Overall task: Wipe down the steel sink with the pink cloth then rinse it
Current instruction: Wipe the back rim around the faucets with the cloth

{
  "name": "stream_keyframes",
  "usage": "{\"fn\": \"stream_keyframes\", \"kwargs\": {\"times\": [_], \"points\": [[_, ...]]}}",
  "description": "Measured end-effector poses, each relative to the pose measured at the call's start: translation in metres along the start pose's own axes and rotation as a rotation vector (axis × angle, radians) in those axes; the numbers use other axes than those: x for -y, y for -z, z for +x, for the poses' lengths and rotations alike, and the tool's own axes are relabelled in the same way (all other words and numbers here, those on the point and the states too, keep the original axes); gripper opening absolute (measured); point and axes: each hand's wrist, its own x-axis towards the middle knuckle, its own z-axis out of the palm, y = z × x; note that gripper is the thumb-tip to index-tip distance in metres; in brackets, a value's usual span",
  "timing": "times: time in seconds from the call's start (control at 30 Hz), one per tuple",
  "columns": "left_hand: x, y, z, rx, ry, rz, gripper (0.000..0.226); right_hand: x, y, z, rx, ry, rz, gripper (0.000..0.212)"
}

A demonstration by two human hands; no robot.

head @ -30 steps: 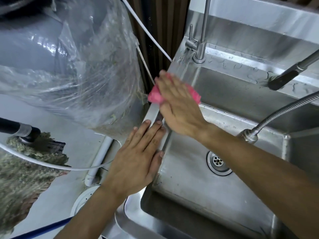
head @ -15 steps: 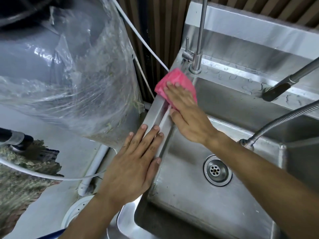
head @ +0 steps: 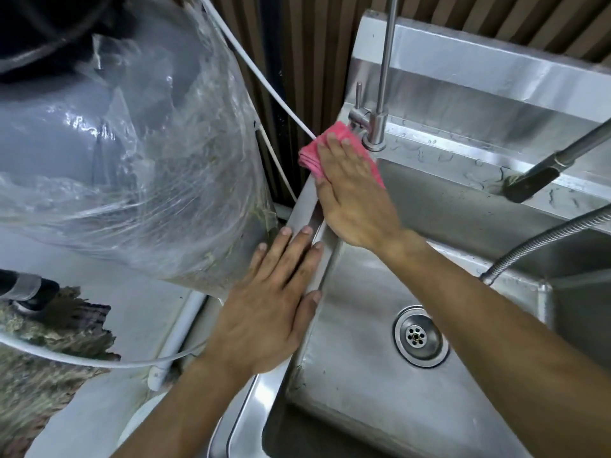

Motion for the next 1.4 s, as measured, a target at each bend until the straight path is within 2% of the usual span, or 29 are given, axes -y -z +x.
{"fn": "stream_keyframes", "kwargs": {"times": [0.1, 0.43, 0.6, 0.73, 0.87, 0.97, 1.17, 1.3, 1.4], "points": [[0.0, -0.001, 0.0, -0.017, -0.01, 0.001, 0.06, -0.013, 0.002, 0.018, -0.033, 0.06, -0.118, 0.058], [0.002, -0.001, -0.001, -0.002, -0.007, -0.009, 0.059, 0.019, -0.007, 0.093, -0.129, -0.314, -0.106, 0.071], [0.002, -0.002, -0.002, -0.004, -0.009, -0.016, 0.059, 0.01, -0.009, 0.054, -0.152, -0.211, -0.009, 0.06], [0.0, -0.001, -0.002, -0.012, -0.007, -0.015, 0.059, 0.02, -0.023, 0.008, -0.148, -0.169, -0.002, 0.061], [0.0, -0.001, -0.001, -0.012, 0.001, -0.026, 0.059, 0.004, -0.008, 0.05, -0.11, -0.135, -0.063, 0.061], [0.001, -0.001, -0.001, -0.015, 0.002, -0.029, 0.059, 0.0, -0.003, 0.082, -0.105, -0.189, -0.049, 0.061], [0.003, -0.002, -0.001, -0.014, 0.004, -0.037, 0.059, 0.01, -0.018, 0.034, -0.266, -0.158, 0.057, 0.057], [0.002, -0.003, 0.0, -0.011, 0.007, -0.016, 0.061, 0.015, -0.021, -0.01, -0.154, -0.13, 0.106, 0.058], [0.0, -0.002, 0.0, -0.008, 0.016, -0.004, 0.062, -0.001, -0.01, -0.004, -0.079, -0.081, 0.054, 0.057]]}}
